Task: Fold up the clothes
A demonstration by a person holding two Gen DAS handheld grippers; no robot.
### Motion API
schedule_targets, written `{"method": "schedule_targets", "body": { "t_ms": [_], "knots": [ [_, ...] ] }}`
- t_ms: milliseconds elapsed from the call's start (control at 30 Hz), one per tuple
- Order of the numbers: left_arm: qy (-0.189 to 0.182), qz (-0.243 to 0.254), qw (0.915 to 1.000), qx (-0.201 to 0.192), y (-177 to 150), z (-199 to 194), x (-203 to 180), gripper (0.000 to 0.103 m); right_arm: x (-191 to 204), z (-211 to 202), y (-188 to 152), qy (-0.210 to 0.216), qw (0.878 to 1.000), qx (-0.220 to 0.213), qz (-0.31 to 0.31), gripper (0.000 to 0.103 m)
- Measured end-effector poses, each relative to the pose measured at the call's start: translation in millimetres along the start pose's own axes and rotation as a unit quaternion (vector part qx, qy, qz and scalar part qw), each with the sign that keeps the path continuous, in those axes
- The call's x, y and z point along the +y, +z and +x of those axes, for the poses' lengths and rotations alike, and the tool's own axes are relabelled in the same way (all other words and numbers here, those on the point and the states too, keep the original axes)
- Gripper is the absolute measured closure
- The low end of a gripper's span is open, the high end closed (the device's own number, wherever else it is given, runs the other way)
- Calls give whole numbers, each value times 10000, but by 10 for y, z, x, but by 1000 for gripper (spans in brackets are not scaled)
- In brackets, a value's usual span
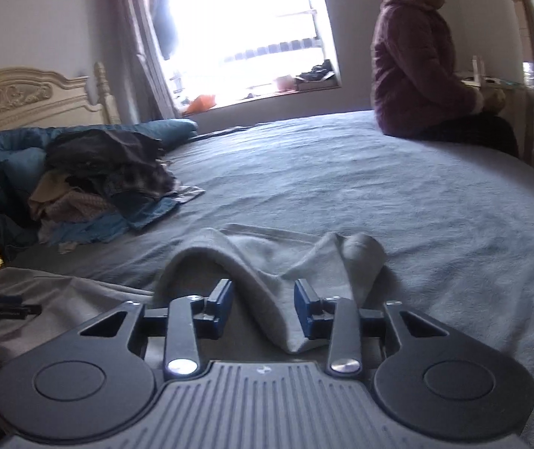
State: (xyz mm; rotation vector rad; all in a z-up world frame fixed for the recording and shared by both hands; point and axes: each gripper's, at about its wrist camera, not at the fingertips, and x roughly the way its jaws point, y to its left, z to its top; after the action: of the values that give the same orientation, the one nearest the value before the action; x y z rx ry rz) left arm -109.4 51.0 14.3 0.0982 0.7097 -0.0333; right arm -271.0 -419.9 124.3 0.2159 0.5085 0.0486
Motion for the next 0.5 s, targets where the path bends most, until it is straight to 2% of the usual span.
{"method": "schedule_targets", "body": {
  "t_ms": [100,200,300,367,500],
  "knots": [
    [-76,-117,9999,-37,-34,-12,53,26,-173,104,-31,-205,9993,81,306,61],
    [-61,-118,9999,-50,-50,-2,38,24,-442,234,-78,-285,9947,253,956,61],
    [-21,-97,9999,-68,-61,7,8,23,-726,379,-130,-207,9825,473,1789,60],
    [-22,-117,9999,-74,-57,17,8,22,-897,486,-221,23,9685,648,2404,60],
    [-32,-133,9999,-78,-54,33,13,21,-1004,667,-280,269,9561,759,2816,60]
  ]
}}
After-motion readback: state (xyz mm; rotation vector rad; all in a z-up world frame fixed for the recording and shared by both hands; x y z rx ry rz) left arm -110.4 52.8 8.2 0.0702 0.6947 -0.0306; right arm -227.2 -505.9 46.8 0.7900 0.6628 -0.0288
